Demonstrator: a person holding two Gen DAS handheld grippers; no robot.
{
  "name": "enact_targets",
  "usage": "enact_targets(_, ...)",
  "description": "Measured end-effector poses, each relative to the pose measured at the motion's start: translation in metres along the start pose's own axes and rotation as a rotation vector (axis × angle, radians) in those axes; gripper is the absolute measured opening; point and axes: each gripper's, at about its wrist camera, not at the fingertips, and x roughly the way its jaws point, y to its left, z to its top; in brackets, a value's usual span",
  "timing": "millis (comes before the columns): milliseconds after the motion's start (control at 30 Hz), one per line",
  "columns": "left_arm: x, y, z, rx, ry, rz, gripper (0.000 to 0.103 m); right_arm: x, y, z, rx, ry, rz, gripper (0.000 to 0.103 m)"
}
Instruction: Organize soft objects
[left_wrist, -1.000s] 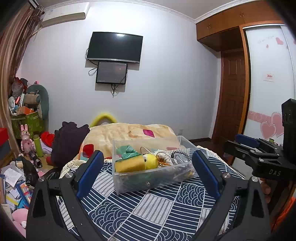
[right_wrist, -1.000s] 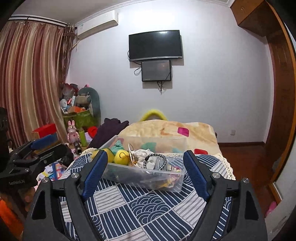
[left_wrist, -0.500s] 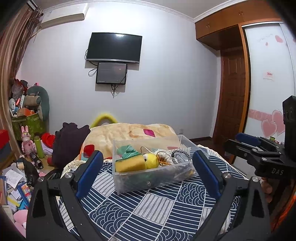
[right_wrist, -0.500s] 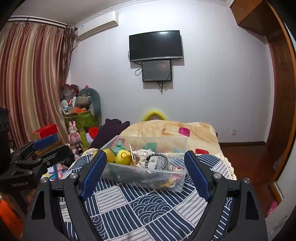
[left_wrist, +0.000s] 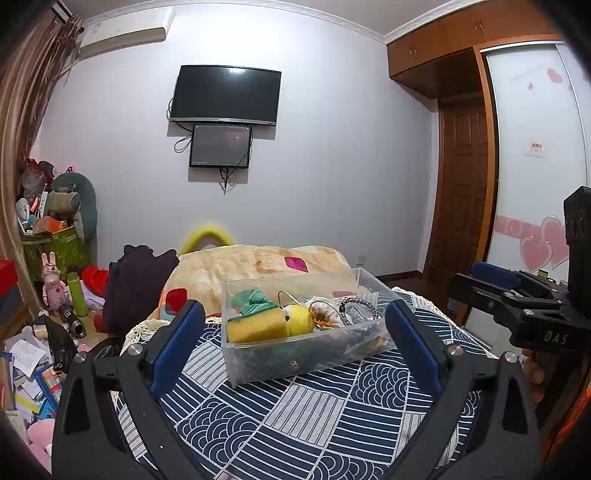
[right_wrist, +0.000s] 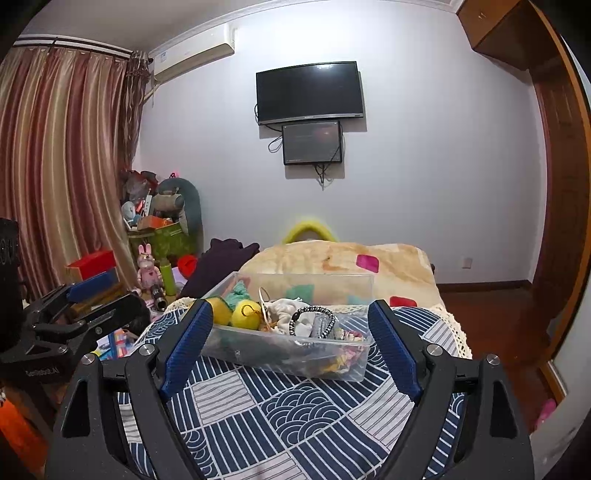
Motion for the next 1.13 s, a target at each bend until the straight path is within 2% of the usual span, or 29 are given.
enact_targets(600,0.0024,0.0021,0.0008,-0.004,0.013,-0.006,0.103,-0.0018,0.0032,-0.0007,0.014,0.001,-0.002,0.085)
enact_targets(1133,0.004,0.0075,0.0004,-0.038,0.027,-0.016,0.103,0.0013,0.0035,-0.0038,0.015,0.009,0.0,0.089)
